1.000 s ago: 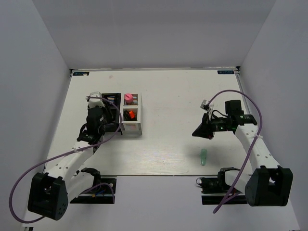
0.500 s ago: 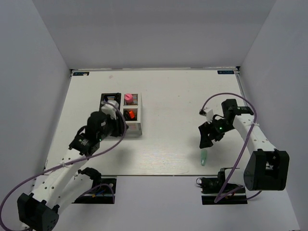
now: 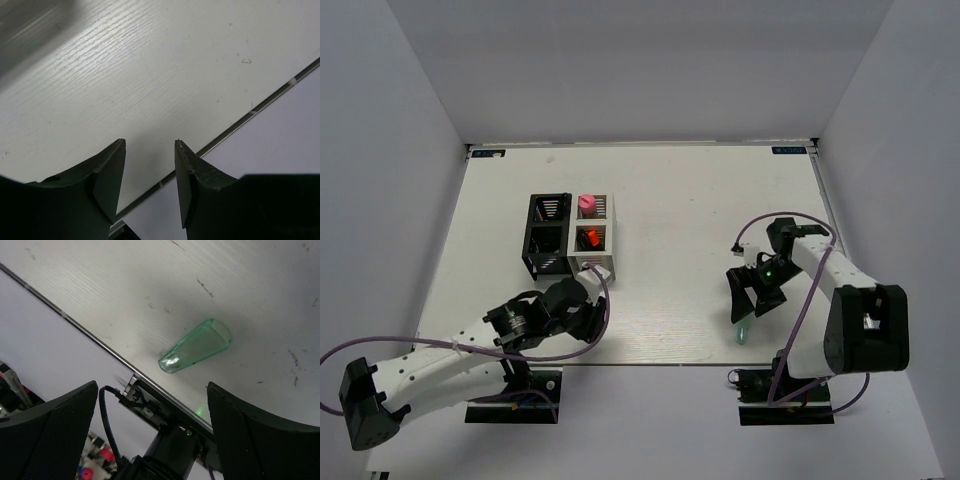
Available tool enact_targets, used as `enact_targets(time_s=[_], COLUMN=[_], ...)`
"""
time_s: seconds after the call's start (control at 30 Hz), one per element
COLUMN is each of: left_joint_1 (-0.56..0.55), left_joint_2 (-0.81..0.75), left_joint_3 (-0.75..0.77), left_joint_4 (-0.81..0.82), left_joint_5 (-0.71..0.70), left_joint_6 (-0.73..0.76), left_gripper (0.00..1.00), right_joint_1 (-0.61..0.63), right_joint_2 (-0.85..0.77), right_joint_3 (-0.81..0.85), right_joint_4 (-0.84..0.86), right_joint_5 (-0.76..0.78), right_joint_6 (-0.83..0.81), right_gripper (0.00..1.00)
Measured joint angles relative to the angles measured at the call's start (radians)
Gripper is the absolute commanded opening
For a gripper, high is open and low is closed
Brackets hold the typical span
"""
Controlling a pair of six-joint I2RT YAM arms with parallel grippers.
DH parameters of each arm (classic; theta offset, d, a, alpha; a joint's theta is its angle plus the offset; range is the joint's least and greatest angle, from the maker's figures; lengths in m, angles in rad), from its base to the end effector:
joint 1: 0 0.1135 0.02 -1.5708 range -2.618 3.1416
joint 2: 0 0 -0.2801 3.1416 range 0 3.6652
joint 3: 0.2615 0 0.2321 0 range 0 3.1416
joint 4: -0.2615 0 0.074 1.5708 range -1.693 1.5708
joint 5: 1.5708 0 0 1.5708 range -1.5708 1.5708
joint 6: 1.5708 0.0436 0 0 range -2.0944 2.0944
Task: Sort the stationery into containers
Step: Pick up the stationery from the corner of the board.
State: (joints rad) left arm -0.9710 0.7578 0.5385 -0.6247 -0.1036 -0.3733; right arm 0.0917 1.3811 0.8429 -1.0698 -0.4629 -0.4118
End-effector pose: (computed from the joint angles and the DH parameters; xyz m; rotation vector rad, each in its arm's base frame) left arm 0.0751 -0.1018 0.2281 0.6802 2.3730 -0.4843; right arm 0.1837 0.0364 0.2122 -0.7398 2.9295 0.7119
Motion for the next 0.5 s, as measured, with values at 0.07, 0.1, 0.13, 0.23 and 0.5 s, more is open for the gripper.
enact_targets(time_s=[0.07, 0.1, 0.13, 0.23, 0.5], left_joint_1=[-0.045, -0.057, -0.068, -0.084, -0.087], left_joint_2=[0.006, 0.005, 0.001, -0.018, -0.101], left_joint_3=[0.0, -0.001, -0.001, -0.005, -0.011], left_joint_4=[-0.003, -0.004, -0.004, -0.003, -0.004], left_joint_5=[-0.036, -0.05, -0.062, -0.09, -0.118], left_joint_6=[-0.006, -0.01, -0.013, -0.021, -0.031], left_gripper=[0.55, 0.55, 0.55, 0.55, 0.56], right_joint_1=[0.013, 0.019, 0.029, 0.052, 0.108], right_joint_2=[0.038, 0.052, 0.063, 0.071, 0.211], right_joint_3=[-0.006, -0.01, -0.013, -0.021, -0.006], right_joint_4=[0.013, 0.021, 0.029, 0.048, 0.059], right_joint_5=[0.039, 0.058, 0.079, 0.137, 0.211], right_joint_6=[0.049, 0.07, 0.092, 0.146, 0.266], right_gripper=[0.91, 0.91, 0.91, 0.91, 0.91])
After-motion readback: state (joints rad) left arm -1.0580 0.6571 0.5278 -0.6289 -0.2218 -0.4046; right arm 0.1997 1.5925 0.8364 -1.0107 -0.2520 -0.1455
